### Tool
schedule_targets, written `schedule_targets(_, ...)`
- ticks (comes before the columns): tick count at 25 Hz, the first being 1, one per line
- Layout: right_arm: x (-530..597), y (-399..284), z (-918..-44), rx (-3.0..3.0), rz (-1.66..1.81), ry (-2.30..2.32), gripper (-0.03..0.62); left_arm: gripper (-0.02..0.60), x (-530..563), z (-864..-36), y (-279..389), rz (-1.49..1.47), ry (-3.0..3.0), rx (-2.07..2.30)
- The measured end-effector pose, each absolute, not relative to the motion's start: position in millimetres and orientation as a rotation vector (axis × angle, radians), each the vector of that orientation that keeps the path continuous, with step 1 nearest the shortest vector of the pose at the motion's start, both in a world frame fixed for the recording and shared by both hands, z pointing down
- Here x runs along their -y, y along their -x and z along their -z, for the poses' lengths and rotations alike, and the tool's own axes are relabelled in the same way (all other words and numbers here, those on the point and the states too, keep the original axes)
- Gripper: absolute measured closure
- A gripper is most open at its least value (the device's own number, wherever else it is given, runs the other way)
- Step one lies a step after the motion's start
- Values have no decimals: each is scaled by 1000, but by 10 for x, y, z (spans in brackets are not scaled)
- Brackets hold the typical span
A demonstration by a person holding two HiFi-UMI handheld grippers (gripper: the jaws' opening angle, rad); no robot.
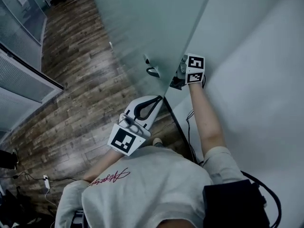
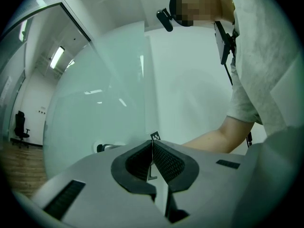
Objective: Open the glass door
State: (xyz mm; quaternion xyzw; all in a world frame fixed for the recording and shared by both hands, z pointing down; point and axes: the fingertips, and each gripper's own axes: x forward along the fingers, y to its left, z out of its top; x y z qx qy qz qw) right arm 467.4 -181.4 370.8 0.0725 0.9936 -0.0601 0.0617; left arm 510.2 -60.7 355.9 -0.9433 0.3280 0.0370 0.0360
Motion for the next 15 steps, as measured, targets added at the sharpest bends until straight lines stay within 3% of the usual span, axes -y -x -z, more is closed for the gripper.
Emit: schedule_targets(15, 1865, -4772, -3702, -3016, 152, -259, 424, 565, 639, -3657, -5350, -45, 2863, -1148)
